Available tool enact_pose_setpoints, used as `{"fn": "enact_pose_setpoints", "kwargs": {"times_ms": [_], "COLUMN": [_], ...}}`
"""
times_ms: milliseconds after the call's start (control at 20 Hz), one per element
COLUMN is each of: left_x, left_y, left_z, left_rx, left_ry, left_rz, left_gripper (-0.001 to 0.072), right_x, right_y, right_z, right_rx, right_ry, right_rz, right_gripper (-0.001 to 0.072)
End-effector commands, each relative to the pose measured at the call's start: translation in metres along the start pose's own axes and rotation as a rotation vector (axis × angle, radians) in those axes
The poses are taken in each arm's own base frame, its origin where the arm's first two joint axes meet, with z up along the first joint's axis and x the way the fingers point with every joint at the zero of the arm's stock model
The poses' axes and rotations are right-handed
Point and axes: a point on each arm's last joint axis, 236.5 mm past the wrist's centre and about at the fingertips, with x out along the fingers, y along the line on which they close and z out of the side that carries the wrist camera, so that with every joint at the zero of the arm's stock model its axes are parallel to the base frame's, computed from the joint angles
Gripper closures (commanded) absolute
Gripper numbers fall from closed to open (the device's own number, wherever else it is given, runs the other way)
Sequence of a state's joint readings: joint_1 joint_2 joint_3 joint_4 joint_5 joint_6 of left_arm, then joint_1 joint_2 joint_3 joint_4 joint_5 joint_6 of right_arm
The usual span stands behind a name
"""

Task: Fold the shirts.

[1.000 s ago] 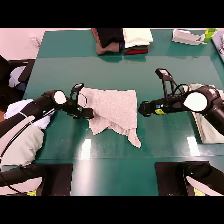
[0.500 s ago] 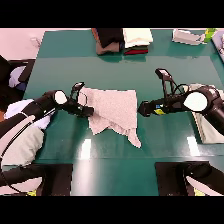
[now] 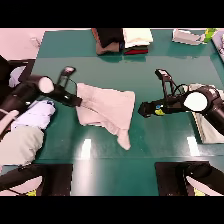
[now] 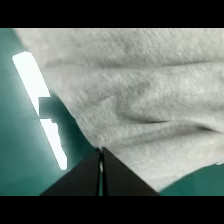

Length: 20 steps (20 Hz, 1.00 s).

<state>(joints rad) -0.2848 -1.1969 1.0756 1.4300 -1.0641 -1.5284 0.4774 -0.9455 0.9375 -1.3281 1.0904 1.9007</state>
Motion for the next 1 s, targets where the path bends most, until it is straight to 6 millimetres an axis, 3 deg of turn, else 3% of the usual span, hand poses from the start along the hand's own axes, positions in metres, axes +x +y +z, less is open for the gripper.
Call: {"fn": "enact_pose_setpoints", "kwargs": {"times_ms": [0,100,250,400,500,650,950], "left_x": [-0.037,-0.036,-0.02,0.01,0.026,0.035,0.07], "left_y": [0.048,0.068,0.061,0.024,0.015,0.012,-0.018], "left_z": [-0.001,-0.021,-0.053,-0.081,-0.084,-0.076,-0.083], "left_rx": [-0.051,-0.122,-0.192,-0.253,-0.311,-0.343,-0.274], "left_ry": [-0.023,0.038,0.134,0.187,0.152,0.102,0.162], "left_rz": [0.088,0.102,0.039,-0.12,-0.167,-0.188,-0.2], "left_gripper": [0.067,0.0066,0.0058,0.0058,0.0058,0.0058,0.0058], "right_x": [0.0,0.0,0.0,0.0,0.0,0.0,0.0], "right_y": [0.0,0.0,0.001,0.002,0.002,0.003,0.003], "right_z": [0.001,0.001,0.005,0.006,0.007,0.009,0.009], "right_rx": [-0.001,-0.001,-0.001,-0.001,-0.001,0.0,0.001], "right_ry": [-0.003,-0.003,-0.02,-0.024,-0.031,-0.035,-0.038], "right_rz": [0.0,0.0,0.006,0.007,0.01,0.012,0.014], "right_gripper": [0.0261,0.0261,0.0262,0.0261,0.0261,0.0261,0.0261]}}
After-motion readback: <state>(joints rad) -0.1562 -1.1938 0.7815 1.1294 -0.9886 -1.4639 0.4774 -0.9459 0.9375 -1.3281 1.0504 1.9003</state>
